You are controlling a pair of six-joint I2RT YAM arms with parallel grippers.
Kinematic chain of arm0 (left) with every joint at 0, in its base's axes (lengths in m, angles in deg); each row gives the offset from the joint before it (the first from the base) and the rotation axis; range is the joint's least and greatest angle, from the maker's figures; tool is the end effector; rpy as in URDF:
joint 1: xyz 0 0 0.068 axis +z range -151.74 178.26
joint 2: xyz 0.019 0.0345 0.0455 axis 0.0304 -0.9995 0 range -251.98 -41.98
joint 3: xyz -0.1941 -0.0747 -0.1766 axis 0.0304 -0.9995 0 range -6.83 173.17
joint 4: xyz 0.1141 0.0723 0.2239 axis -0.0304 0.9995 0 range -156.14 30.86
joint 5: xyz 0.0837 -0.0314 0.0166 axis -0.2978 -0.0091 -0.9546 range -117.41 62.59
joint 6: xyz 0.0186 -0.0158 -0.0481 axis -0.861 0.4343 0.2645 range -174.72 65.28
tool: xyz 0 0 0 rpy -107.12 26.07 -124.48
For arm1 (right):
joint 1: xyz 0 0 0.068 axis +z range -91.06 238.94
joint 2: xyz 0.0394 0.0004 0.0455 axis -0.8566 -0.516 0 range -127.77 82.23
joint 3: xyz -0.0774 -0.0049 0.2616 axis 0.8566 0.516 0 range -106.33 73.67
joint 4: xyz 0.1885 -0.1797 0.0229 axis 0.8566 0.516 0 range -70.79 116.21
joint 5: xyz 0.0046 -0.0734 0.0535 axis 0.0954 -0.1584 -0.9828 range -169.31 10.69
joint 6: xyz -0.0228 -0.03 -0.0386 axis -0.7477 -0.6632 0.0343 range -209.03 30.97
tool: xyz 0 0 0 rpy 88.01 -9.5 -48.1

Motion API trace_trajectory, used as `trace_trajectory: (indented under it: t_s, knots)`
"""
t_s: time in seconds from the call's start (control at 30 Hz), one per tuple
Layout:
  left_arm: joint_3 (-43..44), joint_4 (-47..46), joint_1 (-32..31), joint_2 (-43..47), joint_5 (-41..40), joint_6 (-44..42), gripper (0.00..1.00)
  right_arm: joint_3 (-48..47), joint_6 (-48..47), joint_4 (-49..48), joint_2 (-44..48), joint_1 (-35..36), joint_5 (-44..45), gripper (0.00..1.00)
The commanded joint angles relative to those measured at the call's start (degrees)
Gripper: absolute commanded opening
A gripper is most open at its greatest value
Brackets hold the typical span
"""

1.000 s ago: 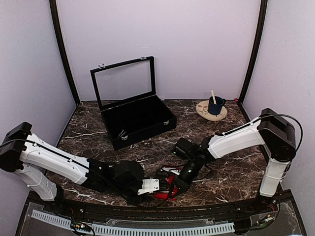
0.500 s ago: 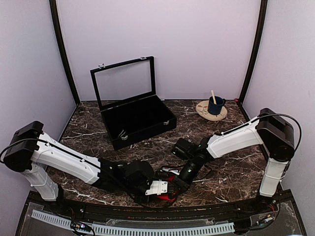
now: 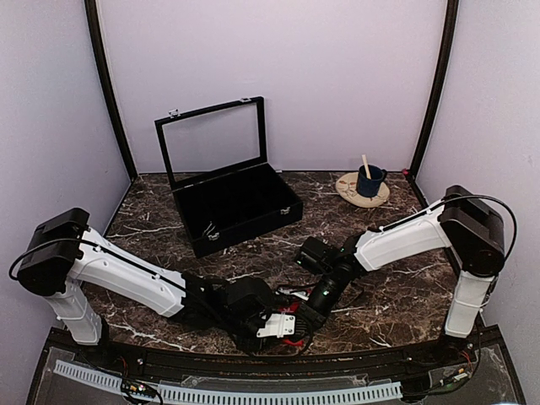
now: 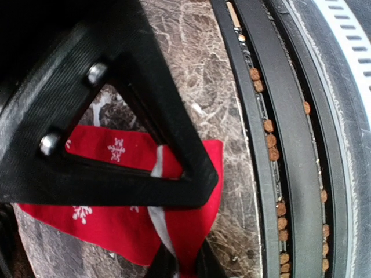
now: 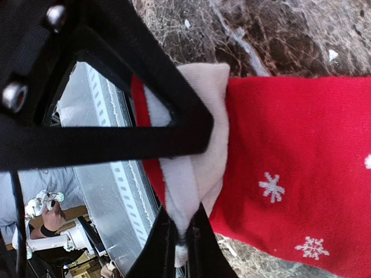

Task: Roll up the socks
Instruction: Roll the sock at the center of the board.

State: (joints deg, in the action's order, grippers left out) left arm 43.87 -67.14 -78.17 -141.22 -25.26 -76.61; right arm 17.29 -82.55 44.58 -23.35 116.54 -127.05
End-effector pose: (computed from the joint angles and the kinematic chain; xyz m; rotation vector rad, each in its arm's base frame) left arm 0.0794 -0.3343 0.1493 1.8707 1.5932 -0.4782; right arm 0.1506 0.2864 0.1271 1.2943 -2.3356 -1.1913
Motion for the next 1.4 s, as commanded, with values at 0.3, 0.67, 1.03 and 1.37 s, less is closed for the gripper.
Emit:
trace_trajectory:
  t_s: [0.3, 0.67, 1.03, 1.37]
  knots:
    - [1.83, 6.26, -0.17, -0.75, 3.96, 1.05, 0.0, 4.14, 4.48, -3.9, 1.77, -0.46, 1.91, 0.31]
    - [4.79, 10.6, 2.99, -2.46, 10.74, 1.83, 0.0, 13.0, 14.11, -10.03, 13.0, -2.79, 14.5, 0.38]
    - [20.79, 27.91, 7.82, -14.92, 26.64, 1.27, 0.0, 17.42, 19.28, -9.7, 25.97, -2.98, 33.09, 0.39]
    - [26.78, 32.89, 11.87, -20.27, 35.78, 3.47, 0.0, 21.22, 24.54, -4.41, 39.15, -1.92, 50.96, 0.39]
